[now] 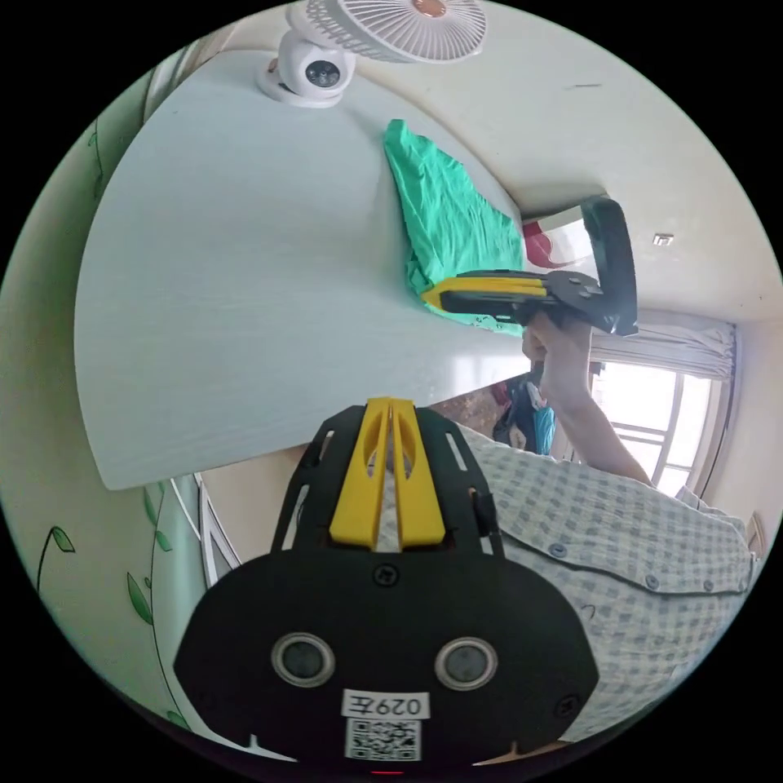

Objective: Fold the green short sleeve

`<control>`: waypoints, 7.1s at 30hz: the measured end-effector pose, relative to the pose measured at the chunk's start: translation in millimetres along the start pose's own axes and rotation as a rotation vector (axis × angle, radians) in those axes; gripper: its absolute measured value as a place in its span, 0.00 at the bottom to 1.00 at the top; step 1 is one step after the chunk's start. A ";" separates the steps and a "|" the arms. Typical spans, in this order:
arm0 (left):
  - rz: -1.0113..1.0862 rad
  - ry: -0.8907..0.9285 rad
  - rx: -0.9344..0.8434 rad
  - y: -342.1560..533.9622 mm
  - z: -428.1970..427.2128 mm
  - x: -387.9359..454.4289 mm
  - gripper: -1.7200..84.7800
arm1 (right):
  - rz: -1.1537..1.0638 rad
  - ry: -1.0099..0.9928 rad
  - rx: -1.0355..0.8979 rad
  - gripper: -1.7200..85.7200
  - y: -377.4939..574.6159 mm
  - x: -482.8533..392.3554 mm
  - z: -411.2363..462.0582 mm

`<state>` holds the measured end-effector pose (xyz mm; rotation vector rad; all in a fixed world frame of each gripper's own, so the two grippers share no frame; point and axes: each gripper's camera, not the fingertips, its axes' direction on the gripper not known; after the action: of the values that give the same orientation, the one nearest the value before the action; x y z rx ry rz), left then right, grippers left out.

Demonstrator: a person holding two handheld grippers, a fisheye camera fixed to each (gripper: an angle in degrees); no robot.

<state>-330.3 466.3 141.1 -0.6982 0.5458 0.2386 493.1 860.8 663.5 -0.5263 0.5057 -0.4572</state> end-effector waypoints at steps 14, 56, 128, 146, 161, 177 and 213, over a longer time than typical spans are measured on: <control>0.139 -0.069 -0.104 -69.2 111.1 130.8 0.02 | 0.898 -0.505 0.506 0.03 351.3 365.5 -134.5; 0.325 -0.616 -0.131 -116.2 393.5 369.6 0.02 | 0.585 -0.062 0.126 0.02 368.3 406.4 -240.0; 0.312 -0.577 -0.464 -204.2 466.2 343.2 0.01 | 0.491 -0.216 0.083 0.02 305.7 382.4 -204.9; 0.386 -0.741 -0.508 -205.5 526.0 382.3 0.01 | 0.384 -0.004 0.056 0.01 254.7 289.7 -204.9; 0.366 -0.692 -0.532 -217.2 542.5 385.5 0.01 | 0.240 0.252 0.017 0.01 182.0 210.1 -169.4; 0.370 -0.703 -0.565 -222.9 554.3 392.3 0.01 | 0.259 0.292 -0.103 0.01 115.8 167.4 -129.7; 0.354 -0.657 -0.536 -217.1 506.5 361.2 0.01 | 0.238 0.532 -0.206 0.01 45.3 85.5 -71.8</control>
<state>254.5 651.6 381.6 -0.9780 -0.0439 0.9318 532.3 825.2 555.3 -0.5329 1.1226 -0.3142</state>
